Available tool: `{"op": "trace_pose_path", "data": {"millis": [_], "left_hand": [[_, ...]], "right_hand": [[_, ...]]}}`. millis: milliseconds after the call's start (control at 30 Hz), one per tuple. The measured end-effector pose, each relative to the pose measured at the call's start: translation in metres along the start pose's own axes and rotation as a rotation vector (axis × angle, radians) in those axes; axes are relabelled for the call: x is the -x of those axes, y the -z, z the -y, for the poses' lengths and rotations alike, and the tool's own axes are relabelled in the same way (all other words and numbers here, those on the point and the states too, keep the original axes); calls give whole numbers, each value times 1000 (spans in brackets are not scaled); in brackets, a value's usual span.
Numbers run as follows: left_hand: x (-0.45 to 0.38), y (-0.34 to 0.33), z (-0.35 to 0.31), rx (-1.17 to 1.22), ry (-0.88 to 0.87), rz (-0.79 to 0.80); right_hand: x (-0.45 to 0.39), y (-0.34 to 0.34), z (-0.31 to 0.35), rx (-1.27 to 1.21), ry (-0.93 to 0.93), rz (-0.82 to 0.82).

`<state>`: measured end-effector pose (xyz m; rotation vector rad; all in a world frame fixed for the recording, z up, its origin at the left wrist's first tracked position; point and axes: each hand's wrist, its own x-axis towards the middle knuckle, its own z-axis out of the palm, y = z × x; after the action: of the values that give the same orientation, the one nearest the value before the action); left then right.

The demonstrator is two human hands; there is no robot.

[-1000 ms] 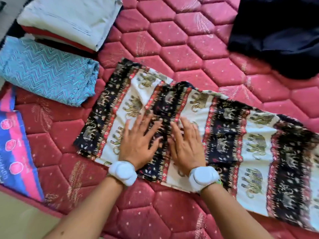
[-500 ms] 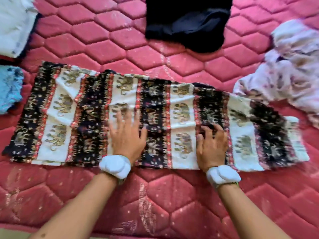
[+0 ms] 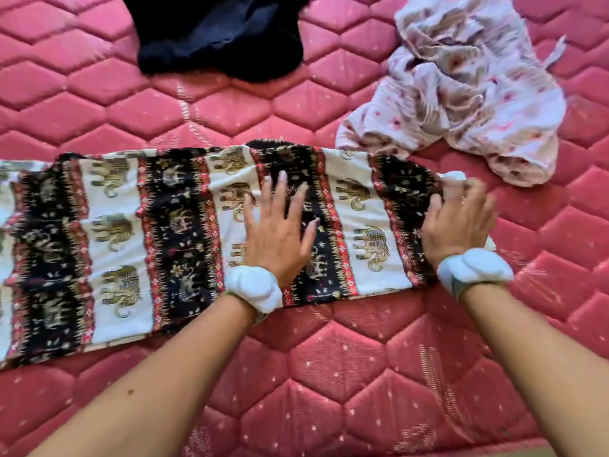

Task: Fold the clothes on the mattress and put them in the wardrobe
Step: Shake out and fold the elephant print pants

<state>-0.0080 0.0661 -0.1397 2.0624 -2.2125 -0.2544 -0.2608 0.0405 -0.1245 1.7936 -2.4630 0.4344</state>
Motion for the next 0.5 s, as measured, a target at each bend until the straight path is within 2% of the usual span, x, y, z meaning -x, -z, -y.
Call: {"op": "trace_pose_path", "data": {"millis": [67,133,167,233,300,367,433,500], "left_hand": [[-11,-9,-15,12,-51,3],[-16,-19,-22,1,-6,35],[-16,-23,-25,-21,5,42],[-10,-29,-30,-63,-13,15],[2,-34,-41,-91,-77,-37],[18,-40,-54,-72,-151,-65],[35,-46,-71,-48,-243,-32],[46,-49,-91,-12,-343,39]], "right_hand": [[-34,-4,-7,-51,-160,69],[-59,-10,-15,-117,-328,290],[-66,-13,-18,-127,-332,410],[-72,-17,-25,-160,-231,516],[-71,-16,-32,-304,-215,433],[-70,-11,-38,-465,-302,244],[-73,-2,-46,-411,-379,105],[-79,8,-56,-279,-419,101]]}}
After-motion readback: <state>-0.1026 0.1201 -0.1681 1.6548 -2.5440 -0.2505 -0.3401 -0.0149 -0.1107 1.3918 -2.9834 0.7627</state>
